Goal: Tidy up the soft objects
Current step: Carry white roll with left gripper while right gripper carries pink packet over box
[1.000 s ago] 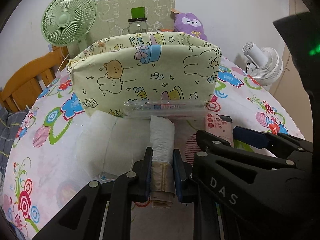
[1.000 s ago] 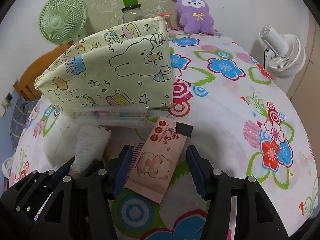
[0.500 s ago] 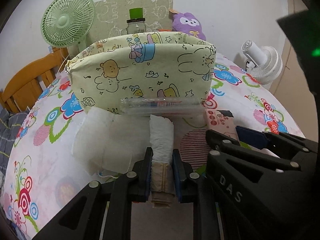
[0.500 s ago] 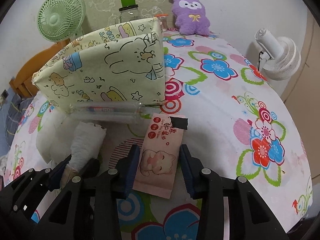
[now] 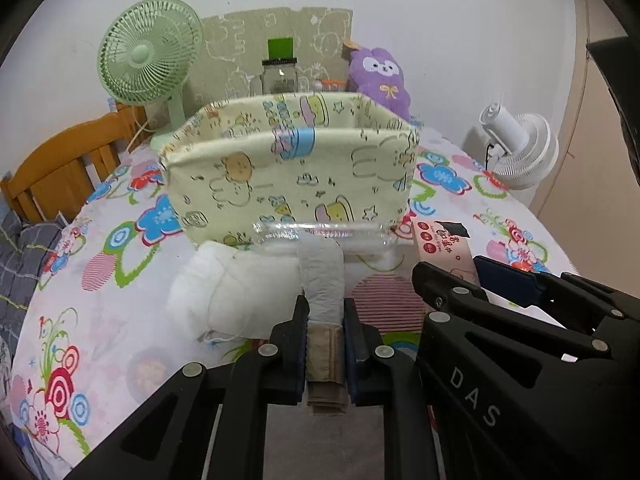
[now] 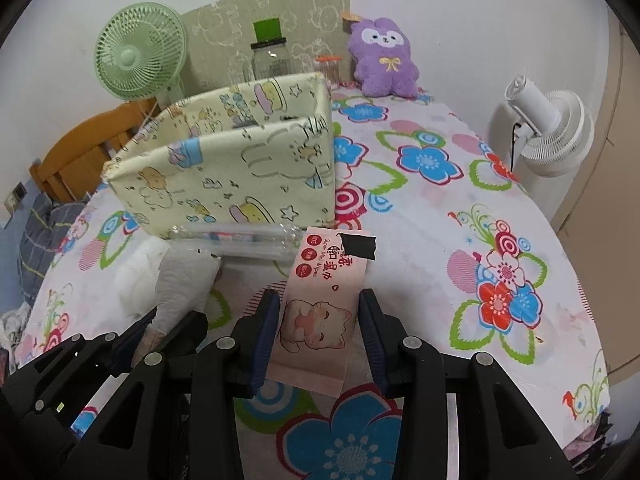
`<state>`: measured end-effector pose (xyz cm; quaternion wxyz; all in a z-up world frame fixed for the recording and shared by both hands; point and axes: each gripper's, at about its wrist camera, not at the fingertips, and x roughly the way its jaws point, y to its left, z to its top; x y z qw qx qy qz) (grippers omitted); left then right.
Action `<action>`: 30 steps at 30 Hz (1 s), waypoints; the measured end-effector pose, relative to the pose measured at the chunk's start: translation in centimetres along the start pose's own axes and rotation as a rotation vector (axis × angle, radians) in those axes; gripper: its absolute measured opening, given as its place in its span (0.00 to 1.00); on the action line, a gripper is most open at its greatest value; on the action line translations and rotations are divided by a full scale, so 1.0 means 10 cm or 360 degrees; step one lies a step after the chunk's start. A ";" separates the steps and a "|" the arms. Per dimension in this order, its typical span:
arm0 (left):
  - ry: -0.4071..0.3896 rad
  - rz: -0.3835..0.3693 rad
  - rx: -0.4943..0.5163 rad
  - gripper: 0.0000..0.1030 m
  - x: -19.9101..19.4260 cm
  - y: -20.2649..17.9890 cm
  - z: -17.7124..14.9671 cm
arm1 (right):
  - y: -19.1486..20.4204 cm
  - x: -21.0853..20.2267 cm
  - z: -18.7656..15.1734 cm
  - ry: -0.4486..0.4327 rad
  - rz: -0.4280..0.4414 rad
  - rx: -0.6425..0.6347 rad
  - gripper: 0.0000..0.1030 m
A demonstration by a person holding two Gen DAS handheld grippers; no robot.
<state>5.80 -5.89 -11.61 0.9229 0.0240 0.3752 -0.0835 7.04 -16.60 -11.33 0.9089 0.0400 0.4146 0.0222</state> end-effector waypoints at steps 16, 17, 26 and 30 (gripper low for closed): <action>-0.0142 -0.0010 -0.0019 0.13 -0.46 0.08 0.22 | 0.17 -0.55 0.17 -0.0165 0.0020 -0.0050 0.42; -0.0152 -0.0011 -0.0017 0.13 -0.49 0.08 0.24 | 0.18 -0.58 0.18 -0.0177 0.0019 -0.0052 0.42; -0.0224 -0.0001 -0.0017 0.13 -0.69 0.10 0.37 | 0.26 -0.82 0.31 -0.0257 0.0034 -0.0077 0.42; -0.0261 0.0011 -0.0020 0.13 -0.77 0.12 0.43 | 0.30 -0.91 0.36 -0.0292 0.0051 -0.0093 0.42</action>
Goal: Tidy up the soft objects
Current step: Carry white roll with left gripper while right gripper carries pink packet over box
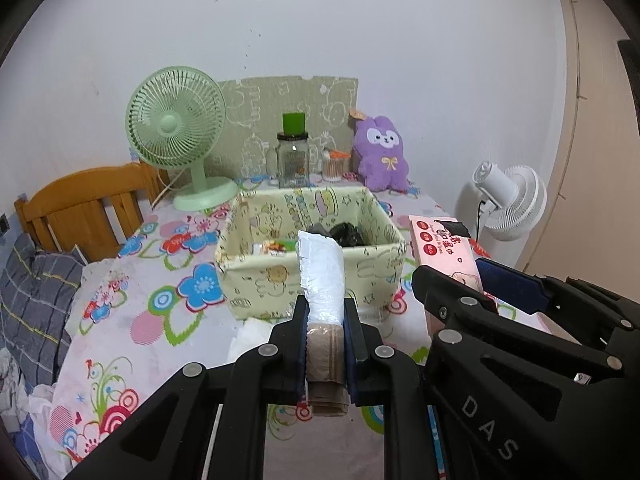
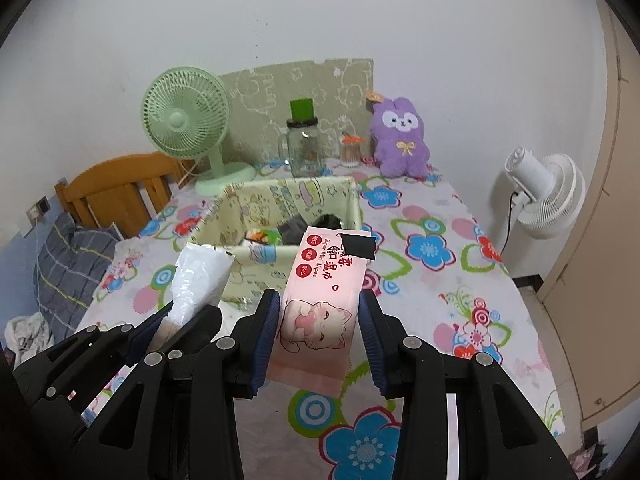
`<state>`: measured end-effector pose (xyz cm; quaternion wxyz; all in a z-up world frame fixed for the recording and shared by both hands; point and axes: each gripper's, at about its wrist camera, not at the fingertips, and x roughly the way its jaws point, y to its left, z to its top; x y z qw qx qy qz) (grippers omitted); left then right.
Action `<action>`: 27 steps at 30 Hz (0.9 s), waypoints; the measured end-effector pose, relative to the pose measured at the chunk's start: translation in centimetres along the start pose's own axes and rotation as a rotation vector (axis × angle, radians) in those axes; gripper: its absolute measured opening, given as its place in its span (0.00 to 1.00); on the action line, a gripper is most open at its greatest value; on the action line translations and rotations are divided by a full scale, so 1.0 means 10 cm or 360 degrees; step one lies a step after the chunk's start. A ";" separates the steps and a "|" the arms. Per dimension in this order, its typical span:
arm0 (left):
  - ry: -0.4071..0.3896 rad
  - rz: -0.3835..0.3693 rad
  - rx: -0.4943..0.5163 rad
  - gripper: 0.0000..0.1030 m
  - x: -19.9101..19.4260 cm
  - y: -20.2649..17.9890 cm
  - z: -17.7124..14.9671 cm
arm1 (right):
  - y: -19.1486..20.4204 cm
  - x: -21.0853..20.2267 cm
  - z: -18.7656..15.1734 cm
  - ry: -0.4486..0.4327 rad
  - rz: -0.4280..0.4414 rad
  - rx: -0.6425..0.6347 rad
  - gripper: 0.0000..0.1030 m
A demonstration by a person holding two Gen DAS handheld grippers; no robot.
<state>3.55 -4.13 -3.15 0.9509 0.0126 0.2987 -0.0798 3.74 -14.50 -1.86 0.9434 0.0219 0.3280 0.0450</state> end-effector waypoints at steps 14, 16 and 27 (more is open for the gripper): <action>-0.0089 -0.0003 0.0031 0.13 -0.11 0.02 0.27 | 0.03 -0.18 0.25 -0.0108 -0.0002 0.0025 0.42; -0.0096 0.0000 0.0026 0.13 -0.09 0.03 0.31 | 0.03 -0.18 0.28 -0.0114 -0.0006 0.0032 0.42; -0.0089 0.0042 0.0005 0.13 0.11 0.13 0.45 | 0.03 0.04 0.46 -0.0119 0.0034 0.0023 0.42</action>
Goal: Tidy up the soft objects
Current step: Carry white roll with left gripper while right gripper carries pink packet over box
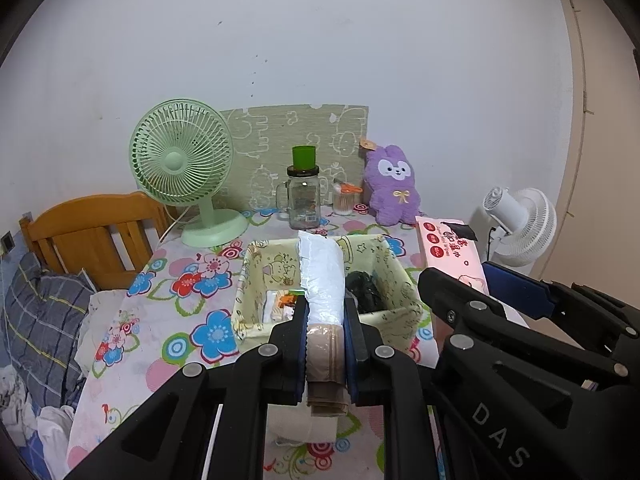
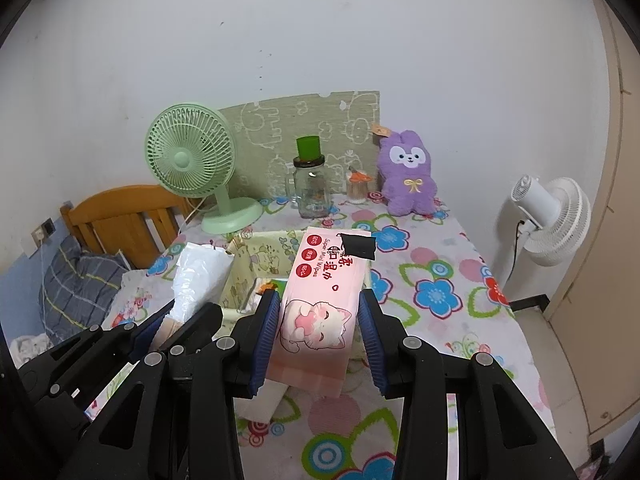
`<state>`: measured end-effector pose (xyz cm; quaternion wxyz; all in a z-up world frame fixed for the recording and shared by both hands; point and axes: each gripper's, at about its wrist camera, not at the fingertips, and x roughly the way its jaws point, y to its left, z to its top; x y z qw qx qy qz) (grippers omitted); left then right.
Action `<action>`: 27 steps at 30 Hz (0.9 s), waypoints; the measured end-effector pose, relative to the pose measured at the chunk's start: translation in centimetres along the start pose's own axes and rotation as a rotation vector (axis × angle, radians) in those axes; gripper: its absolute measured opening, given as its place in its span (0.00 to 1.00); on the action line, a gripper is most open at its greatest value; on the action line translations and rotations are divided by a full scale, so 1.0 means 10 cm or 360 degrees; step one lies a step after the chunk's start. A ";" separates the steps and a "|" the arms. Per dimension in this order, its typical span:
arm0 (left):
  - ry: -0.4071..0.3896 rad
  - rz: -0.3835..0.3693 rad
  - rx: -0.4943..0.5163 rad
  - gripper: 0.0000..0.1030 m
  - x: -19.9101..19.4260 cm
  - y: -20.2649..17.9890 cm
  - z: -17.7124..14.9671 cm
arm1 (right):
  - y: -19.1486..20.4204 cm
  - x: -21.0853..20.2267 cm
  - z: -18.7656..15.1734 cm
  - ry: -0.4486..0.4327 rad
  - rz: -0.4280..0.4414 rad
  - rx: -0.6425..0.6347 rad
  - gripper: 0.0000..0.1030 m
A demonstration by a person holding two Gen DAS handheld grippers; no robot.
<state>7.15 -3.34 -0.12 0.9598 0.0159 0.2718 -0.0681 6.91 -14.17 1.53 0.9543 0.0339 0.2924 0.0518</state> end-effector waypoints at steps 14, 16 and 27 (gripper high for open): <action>-0.0002 0.0055 -0.0023 0.13 0.45 0.12 0.21 | 0.01 0.47 0.24 -0.0004 0.0020 -0.0003 0.42; 0.0001 0.0066 -0.0037 0.13 0.53 0.13 0.23 | 0.00 0.57 0.26 0.0002 0.0011 0.0017 0.42; -0.0005 0.0082 -0.0009 0.13 0.90 0.14 0.29 | -0.09 0.98 0.33 0.0008 0.0032 0.0049 0.42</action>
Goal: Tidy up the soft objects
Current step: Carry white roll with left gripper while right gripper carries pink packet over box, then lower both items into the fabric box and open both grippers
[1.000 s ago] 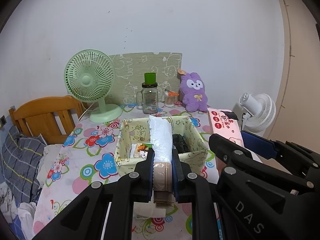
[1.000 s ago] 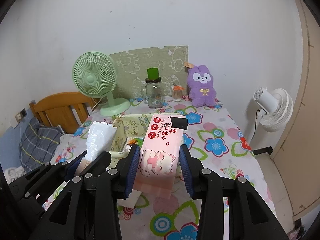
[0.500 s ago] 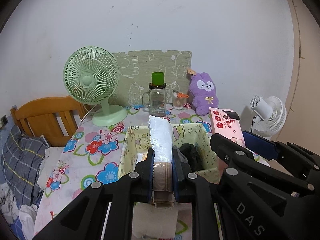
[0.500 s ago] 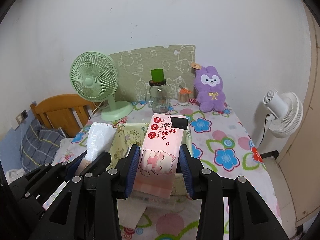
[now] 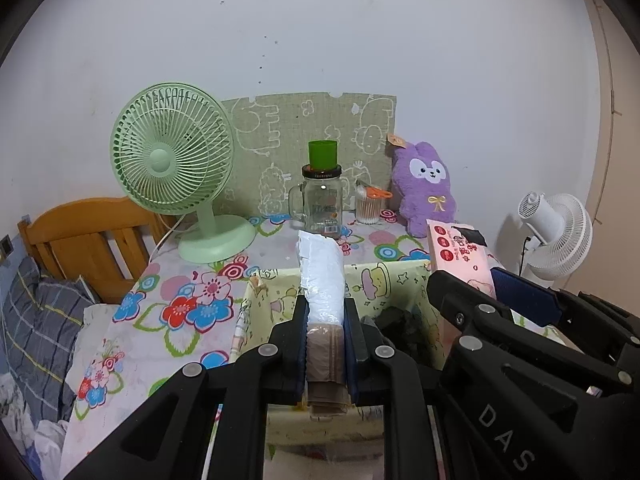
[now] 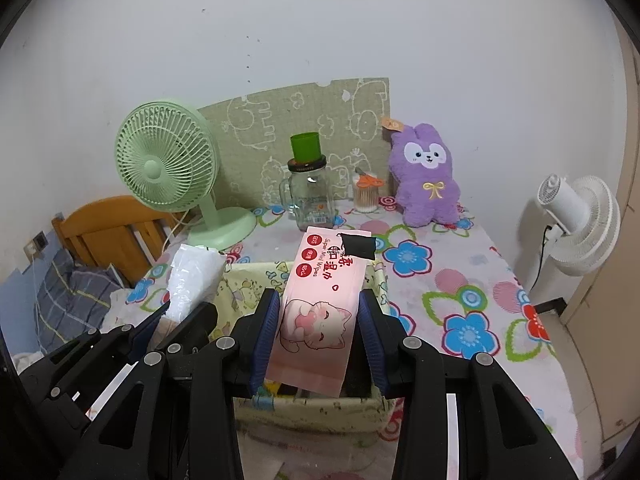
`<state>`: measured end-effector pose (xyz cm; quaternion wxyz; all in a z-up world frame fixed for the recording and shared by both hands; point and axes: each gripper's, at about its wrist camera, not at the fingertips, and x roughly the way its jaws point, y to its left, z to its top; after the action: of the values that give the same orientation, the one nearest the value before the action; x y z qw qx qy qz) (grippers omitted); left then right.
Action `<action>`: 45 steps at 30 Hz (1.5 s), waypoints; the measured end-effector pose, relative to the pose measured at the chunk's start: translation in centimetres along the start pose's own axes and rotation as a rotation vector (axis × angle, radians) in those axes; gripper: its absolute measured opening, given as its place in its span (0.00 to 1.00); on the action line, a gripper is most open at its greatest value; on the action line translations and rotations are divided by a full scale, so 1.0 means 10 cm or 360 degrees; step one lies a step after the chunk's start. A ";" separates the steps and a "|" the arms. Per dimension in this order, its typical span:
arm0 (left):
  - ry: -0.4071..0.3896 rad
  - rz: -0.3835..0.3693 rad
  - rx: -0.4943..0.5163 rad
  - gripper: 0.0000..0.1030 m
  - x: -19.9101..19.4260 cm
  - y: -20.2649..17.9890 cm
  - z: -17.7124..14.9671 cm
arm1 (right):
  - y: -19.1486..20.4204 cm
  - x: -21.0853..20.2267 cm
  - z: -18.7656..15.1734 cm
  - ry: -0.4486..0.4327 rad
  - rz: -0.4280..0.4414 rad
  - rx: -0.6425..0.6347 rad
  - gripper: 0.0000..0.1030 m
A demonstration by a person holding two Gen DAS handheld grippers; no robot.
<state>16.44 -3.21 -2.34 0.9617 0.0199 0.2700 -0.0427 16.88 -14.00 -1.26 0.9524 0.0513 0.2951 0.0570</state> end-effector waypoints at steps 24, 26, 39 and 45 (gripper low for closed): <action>0.0237 0.0047 0.0030 0.47 0.64 0.08 -0.11 | -0.03 0.76 -0.08 0.0160 0.0082 -0.0068 0.42; 0.0247 0.0047 0.0025 0.50 0.65 0.10 -0.12 | -0.01 0.78 -0.09 0.0171 0.0121 -0.0072 0.42; 0.0234 0.0055 0.0003 0.61 0.59 0.18 -0.11 | 0.08 0.78 -0.08 0.0151 0.0249 -0.0103 0.72; 0.0208 0.0075 -0.0006 0.70 0.48 0.15 -0.10 | 0.03 0.65 -0.08 0.0135 0.0171 -0.0063 0.88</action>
<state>20.16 -2.02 -5.64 0.9428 0.0272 0.3317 -0.0180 21.76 -12.74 -5.47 0.9354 0.0458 0.3310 0.1160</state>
